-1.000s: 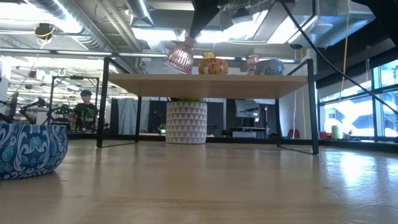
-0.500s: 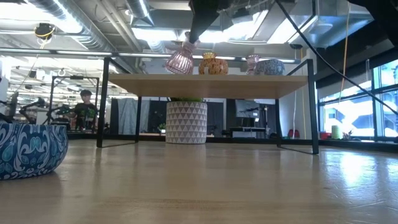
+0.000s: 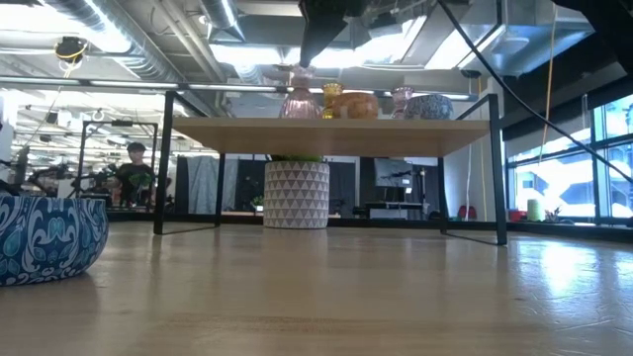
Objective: Pick & Place candle stick holders
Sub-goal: Put the violet candle holder on the shelf
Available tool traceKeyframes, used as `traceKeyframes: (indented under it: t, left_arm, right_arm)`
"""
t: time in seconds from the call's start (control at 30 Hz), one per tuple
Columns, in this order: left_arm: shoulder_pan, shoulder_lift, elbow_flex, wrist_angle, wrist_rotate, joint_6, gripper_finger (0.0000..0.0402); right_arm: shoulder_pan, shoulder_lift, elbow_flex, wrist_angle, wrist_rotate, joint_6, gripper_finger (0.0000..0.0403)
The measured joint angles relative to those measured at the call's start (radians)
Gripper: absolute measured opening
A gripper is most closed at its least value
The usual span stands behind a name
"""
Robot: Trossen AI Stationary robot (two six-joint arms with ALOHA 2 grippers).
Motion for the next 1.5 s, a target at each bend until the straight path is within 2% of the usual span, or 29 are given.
traceKeyframes:
  t: [1.33, 1.4, 1.5]
  left_arm:
    - [0.0, 0.053, -0.001, 0.001, 0.049, -0.01, 0.0058]
    - [0.0, 0.053, -0.001, 0.001, 0.033, -0.009, 0.0058]
    - [0.0, 0.053, -0.001, 0.001, -0.002, -0.003, 0.0058]
  right_arm:
    - [-0.003, 0.012, -0.001, 0.142, -0.008, -0.005, 0.0066]
    - [-0.003, 0.012, -0.001, 0.16, 0.009, -0.002, 0.0066]
    - [0.001, 0.011, 0.0, 0.191, 0.098, -0.008, 0.0067]
